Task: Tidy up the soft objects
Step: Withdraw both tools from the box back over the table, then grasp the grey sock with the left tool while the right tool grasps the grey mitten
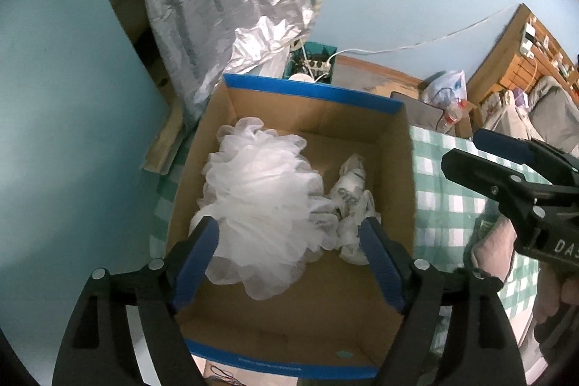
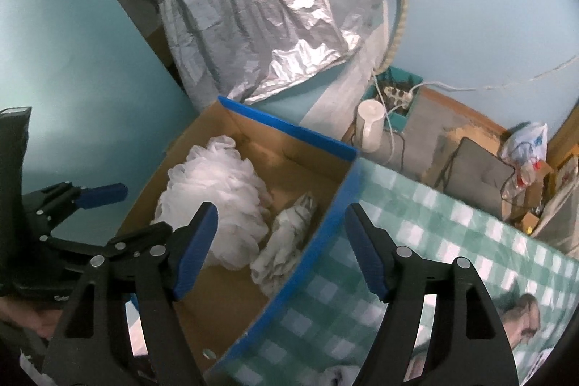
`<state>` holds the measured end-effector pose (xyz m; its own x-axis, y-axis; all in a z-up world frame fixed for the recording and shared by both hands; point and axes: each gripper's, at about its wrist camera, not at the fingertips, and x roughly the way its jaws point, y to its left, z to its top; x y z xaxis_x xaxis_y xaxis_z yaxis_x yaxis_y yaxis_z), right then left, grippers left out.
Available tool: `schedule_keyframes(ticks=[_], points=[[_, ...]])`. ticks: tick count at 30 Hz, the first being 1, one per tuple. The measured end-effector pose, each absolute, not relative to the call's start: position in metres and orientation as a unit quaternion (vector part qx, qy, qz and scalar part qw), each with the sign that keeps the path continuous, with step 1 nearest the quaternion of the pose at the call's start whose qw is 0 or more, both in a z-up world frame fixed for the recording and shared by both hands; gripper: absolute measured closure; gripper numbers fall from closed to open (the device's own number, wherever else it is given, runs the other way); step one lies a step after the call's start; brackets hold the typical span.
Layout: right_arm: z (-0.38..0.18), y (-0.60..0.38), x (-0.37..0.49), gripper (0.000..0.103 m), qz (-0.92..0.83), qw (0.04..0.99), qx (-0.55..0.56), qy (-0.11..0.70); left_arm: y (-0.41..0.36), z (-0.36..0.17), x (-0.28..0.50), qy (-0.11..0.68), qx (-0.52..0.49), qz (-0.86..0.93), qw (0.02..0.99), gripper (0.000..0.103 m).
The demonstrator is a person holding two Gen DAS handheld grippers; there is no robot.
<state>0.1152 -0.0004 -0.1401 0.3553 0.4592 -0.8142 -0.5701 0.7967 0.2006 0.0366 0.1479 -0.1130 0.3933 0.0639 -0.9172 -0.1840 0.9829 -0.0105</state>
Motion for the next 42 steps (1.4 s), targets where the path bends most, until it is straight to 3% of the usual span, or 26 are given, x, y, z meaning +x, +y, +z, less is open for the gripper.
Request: schedule_keyframes(ticks=[19,42], points=[[-0.13,-0.106,0.089,0.029,0.258,0.835,-0.038,0.484,0.059,-0.1,0.019,0.548,-0.022,0.017,0.836,0.017],[-0.152,-0.208,0.063,0.029,0.19,0.83,-0.002,0.525,-0.035,-0.143,0.006,0.6,0.006,-0.058,0.798,0.017]])
